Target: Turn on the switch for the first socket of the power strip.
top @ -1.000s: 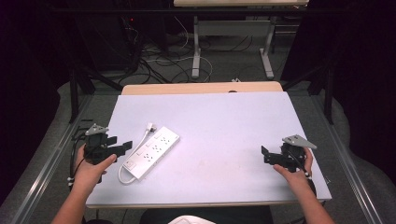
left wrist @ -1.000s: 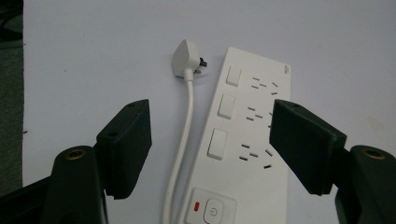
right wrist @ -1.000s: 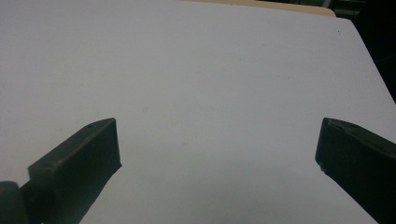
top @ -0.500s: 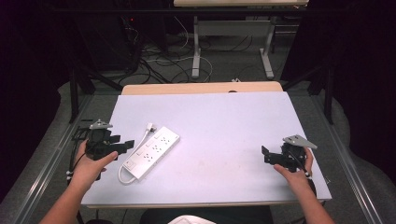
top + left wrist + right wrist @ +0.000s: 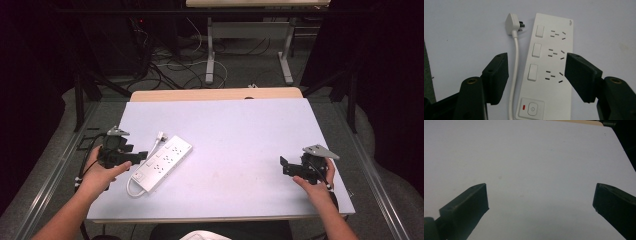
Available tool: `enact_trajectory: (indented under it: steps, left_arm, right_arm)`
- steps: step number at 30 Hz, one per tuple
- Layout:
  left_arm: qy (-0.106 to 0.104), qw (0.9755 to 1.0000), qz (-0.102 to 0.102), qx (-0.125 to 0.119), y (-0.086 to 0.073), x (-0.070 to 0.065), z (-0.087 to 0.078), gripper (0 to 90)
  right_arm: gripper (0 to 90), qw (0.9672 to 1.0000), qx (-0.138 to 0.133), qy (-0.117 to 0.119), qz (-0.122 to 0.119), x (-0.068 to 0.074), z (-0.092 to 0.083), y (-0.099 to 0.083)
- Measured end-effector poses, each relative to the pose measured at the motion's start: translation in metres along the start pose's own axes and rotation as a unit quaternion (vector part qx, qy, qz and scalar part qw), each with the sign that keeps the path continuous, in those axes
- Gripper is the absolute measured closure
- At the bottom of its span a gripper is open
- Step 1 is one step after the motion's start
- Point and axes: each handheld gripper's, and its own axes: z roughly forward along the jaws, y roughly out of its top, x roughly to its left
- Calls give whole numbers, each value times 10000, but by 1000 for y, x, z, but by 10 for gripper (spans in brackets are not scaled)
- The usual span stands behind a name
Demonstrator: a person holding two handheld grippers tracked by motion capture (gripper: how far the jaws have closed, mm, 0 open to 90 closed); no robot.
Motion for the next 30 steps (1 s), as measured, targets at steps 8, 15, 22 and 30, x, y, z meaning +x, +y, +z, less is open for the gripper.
enact_trajectory:
  steps: [8, 15, 22, 30]
  left_arm:
    - [5, 9994, 117, 329, 4, -4, 6, 365]
    - [51, 9982, 239, 543, 6, -5, 10, 371]
    - [41, 9977, 105, 672, 10, -6, 11, 400]
    - [3, 9941, -429, 1001, 15, -3, 13, 462]
  right_arm:
    - [0, 10000, 56, 8, -27, -1, 0, 0]
    - [0, 10000, 40, 16, -34, -1, 0, 0]
    - [0, 10000, 34, 22, -38, 0, 0, -1]
    - [0, 10000, 40, 22, -52, 0, 1, -1]
